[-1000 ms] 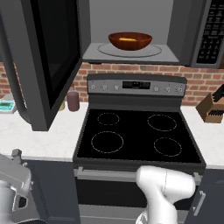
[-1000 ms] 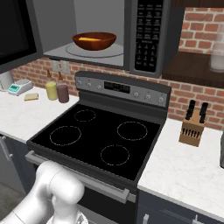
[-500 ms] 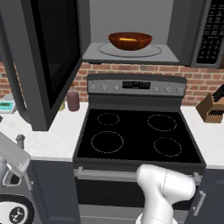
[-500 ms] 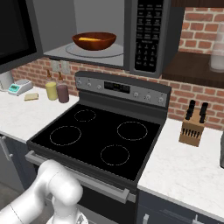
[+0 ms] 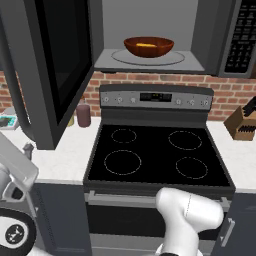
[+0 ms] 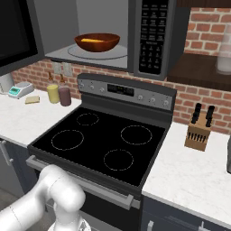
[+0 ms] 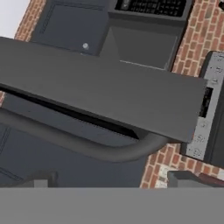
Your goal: Pick the corn from the sink and place it in the bowl. Then pick the bowl and place it in the microwave. Then close the microwave door and press the start button.
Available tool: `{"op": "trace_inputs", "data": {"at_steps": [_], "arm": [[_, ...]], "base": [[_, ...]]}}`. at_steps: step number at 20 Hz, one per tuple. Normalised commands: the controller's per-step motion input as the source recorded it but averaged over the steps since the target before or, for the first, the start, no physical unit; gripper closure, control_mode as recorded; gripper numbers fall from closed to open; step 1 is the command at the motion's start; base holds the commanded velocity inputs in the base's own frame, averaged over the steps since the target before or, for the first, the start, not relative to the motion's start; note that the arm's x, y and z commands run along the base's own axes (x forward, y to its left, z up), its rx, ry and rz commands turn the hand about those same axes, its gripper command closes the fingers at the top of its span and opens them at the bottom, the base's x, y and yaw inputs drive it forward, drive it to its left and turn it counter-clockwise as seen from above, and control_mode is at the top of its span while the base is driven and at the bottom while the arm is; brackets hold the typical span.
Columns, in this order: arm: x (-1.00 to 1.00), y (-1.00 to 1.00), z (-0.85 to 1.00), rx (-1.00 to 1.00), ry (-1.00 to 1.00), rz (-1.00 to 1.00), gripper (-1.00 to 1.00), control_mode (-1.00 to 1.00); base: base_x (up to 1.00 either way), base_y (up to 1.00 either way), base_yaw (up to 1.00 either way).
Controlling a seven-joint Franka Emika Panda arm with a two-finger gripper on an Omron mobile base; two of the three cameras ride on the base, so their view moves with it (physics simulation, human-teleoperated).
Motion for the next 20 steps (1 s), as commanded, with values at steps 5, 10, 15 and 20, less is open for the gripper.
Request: {"op": "trace_inputs", "data": {"at_steps": [5,10,15,20], "arm": [[0.52,0.0,0.01,0.05,-0.02,0.0,-1.0,-1.0],[0.69,0.13,0.0,0.05,0.0,0.0,-1.0,-1.0],[0.16,-0.11,0.18,0.11,-0.02,0.0,-1.0,-1.0],[0.0,-0.5,0.4,0.19,-0.05,0.0,-1.0,-1.0]], "base": [[0.0,0.0,0.0],[0.0,0.0,0.0],[0.0,0.0,0.0],[0.0,0.0,0.0]]}}
